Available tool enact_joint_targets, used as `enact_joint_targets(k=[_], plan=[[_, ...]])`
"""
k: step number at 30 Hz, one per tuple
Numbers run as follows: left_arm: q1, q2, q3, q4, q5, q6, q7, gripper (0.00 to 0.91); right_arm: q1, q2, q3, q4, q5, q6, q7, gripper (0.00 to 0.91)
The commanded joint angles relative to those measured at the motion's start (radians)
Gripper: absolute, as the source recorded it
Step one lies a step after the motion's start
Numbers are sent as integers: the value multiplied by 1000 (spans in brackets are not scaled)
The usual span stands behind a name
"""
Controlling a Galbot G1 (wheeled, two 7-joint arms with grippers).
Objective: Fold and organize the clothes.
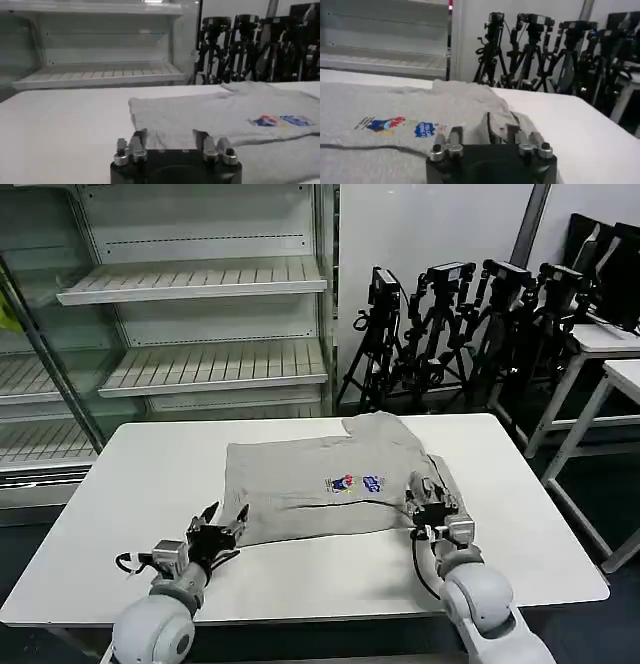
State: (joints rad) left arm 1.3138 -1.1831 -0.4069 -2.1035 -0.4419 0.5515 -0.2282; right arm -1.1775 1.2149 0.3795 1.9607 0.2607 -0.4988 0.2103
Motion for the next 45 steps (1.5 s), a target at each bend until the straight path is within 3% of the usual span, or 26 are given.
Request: enact_joint_targets(k=[1, 7, 8, 9, 11, 13, 14, 15, 17, 18, 26, 45], plan=[[86, 1, -10, -9, 13, -9, -1, 907, -86, -4, 42, 36, -20, 14, -3, 907], [49, 0, -1, 60, 6, -9, 0, 897, -41, 17, 29, -66, -20, 9, -1, 907], [46, -1, 0, 64, 4, -9, 0, 756, -35, 20, 27, -75, -20, 5, 1, 907], [41, -2, 2, 71, -3, -8, 0, 413, -25, 24, 24, -94, -19, 2, 3, 907], [37, -3, 4, 72, -9, -8, -1, 131, -13, 27, 23, -111, -17, -10, 4, 907], [35, -3, 7, 69, -13, -10, 0, 20, 2, 27, 23, -129, -10, -23, 6, 856], [35, -3, 9, 66, -14, -11, 1, 20, 8, 26, 23, -136, -7, -33, 5, 746], [36, -3, 10, 66, -14, -14, 1, 20, 12, 24, 23, -144, 1, -43, 4, 453], [35, -2, 12, 66, -13, -15, 2, 20, 19, 23, 23, -153, 12, -54, 6, 181], [35, -3, 13, 66, -13, -15, 2, 20, 20, 23, 23, -155, 21, -56, 7, 0], [44, 0, 15, 43, -30, -12, 15, 20, 9, 21, 22, -129, 79, -66, 11, 0], [75, -9, 10, -15, -50, -10, 24, 20, -42, 15, 34, -12, 88, -54, 16, 0]])
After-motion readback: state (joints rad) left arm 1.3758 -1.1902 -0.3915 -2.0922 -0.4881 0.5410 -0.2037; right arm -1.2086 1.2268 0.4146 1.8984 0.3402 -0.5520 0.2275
